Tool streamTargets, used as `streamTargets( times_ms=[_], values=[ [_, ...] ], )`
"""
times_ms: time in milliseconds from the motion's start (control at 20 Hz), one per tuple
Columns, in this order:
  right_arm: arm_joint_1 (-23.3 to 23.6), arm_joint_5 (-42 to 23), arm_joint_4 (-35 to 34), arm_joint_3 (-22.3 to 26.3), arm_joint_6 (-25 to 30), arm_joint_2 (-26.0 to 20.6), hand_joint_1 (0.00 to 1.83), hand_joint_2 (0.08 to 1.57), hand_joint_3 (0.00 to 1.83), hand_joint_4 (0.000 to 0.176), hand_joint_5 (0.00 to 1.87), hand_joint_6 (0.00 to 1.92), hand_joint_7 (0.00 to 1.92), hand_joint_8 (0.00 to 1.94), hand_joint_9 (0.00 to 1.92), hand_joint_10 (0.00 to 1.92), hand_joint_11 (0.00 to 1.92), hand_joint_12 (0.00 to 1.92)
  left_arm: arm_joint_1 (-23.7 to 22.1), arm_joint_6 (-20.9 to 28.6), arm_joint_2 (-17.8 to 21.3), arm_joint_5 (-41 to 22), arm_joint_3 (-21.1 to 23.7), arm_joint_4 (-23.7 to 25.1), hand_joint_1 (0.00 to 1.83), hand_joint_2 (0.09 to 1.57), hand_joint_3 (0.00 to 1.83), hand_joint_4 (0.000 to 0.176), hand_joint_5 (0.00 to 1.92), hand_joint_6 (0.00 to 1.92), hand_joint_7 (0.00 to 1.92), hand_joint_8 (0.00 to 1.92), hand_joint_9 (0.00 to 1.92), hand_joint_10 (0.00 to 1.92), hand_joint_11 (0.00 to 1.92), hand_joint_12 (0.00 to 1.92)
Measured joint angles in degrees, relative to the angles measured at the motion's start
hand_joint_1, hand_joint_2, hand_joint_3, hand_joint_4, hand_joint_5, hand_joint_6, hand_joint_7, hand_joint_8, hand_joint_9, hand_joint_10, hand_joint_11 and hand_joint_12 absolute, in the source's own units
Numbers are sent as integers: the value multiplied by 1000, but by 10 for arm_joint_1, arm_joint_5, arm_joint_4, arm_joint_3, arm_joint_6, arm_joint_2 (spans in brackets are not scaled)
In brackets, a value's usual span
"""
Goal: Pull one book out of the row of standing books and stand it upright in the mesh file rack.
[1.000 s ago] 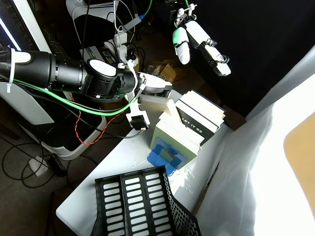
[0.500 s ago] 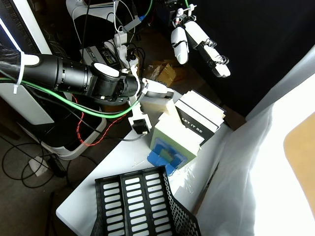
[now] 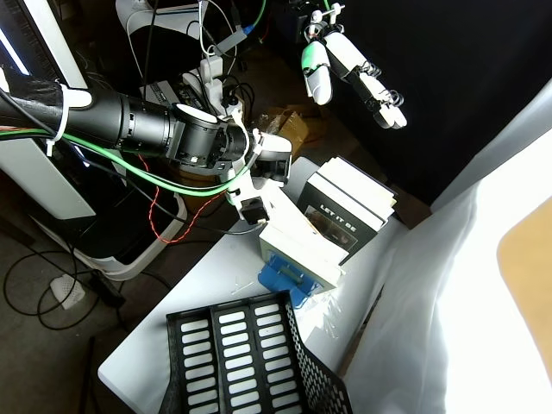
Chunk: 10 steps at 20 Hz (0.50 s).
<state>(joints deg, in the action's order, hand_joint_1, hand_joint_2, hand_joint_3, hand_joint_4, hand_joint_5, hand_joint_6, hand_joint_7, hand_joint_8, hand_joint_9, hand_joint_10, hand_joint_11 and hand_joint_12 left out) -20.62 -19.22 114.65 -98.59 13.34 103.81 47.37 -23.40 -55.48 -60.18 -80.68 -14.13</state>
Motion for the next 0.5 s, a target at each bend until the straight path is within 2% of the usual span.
streamTargets(
  times_ms=[50, 100, 150, 200, 250, 300, 350, 400, 450, 500],
  values=[
    [0, 0, 0, 0, 0, 0, 1196, 913, 920, 135, 1346, 1903, 1511, 1941, 1492, 1921, 1405, 1921, 0, 0, 0, -1, 0, 0, 0, 1320, 0, 33, 67, 9, 0, 0, 0, 0, 0, 0],
    [0, 0, -1, -1, 1, 0, 1192, 952, 903, 168, 1401, 1917, 1505, 1941, 1471, 1921, 1400, 1921, 0, 1, 0, -2, 0, 0, 0, 1319, 0, 31, 61, 6, 0, 0, 0, 0, 0, 0],
    [0, 0, -2, -1, 2, 0, 1067, 1034, 913, 174, 1358, 1873, 1523, 1941, 1488, 1921, 1417, 1921, 0, 2, 0, -5, 0, 0, 0, 1320, 0, 29, 58, 4, 0, 0, 0, 0, 0, 0],
    [0, 0, -1, -1, 1, 0, 1030, 1064, 875, 176, 1358, 1891, 1524, 1941, 1497, 1921, 1414, 1921, 0, 2, 0, -6, 0, 0, 0, 1318, 0, 29, 54, 3, 0, 0, 0, 0, 0, 0],
    [0, 0, -1, -2, 1, 0, 1066, 1072, 818, 176, 1285, 1871, 1430, 1941, 1388, 1921, 1310, 1921, 0, 2, 0, -7, 0, 0, 0, 1317, 0, 27, 55, 3, 0, 0, 0, 0, 0, 0],
    [0, 0, -2, -2, 2, 0, 1064, 685, 1192, 0, 912, 1676, 1360, 1941, 1308, 1921, 1228, 1921, 0, 2, 0, -8, 0, 0, 0, 1321, 0, 25, 55, 3, 0, 0, 0, 0, 0, 0],
    [0, 0, -2, -2, 2, 0, 1031, 708, 1235, 0, 859, 1772, 1347, 1941, 1283, 1921, 1197, 1921, 0, 2, 0, -8, 0, 0, 0, 1316, 0, 29, 64, 7, 0, 0, 0, 0, 0, 0],
    [0, 0, -3, -2, 2, 0, 1031, 708, 1235, 0, 859, 1772, 1347, 1941, 1283, 1921, 1197, 1921, 0, 2, 0, -8, 0, 0, 0, 1316, 0, 29, 64, 7, 0, 0, 0, 0, 0, 0],
    [0, 0, -4, -2, 2, 0, 1084, 632, 1233, 0, 932, 1621, 1331, 1794, 1213, 1919, 1088, 1921, 0, 2, 0, -8, 0, 0, 0, 1327, 0, 18, 72, 10, 0, 0, 0, 0, 0, 0],
    [0, 0, -5, -3, 4, 0, 1084, 632, 1233, 0, 932, 1621, 1331, 1794, 1213, 1919, 1088, 1921, 0, 2, 0, -8, 0, 0, 0, 1327, 0, 18, 72, 10, 0, 0, 0, 0, 0, 0]
  ],
)
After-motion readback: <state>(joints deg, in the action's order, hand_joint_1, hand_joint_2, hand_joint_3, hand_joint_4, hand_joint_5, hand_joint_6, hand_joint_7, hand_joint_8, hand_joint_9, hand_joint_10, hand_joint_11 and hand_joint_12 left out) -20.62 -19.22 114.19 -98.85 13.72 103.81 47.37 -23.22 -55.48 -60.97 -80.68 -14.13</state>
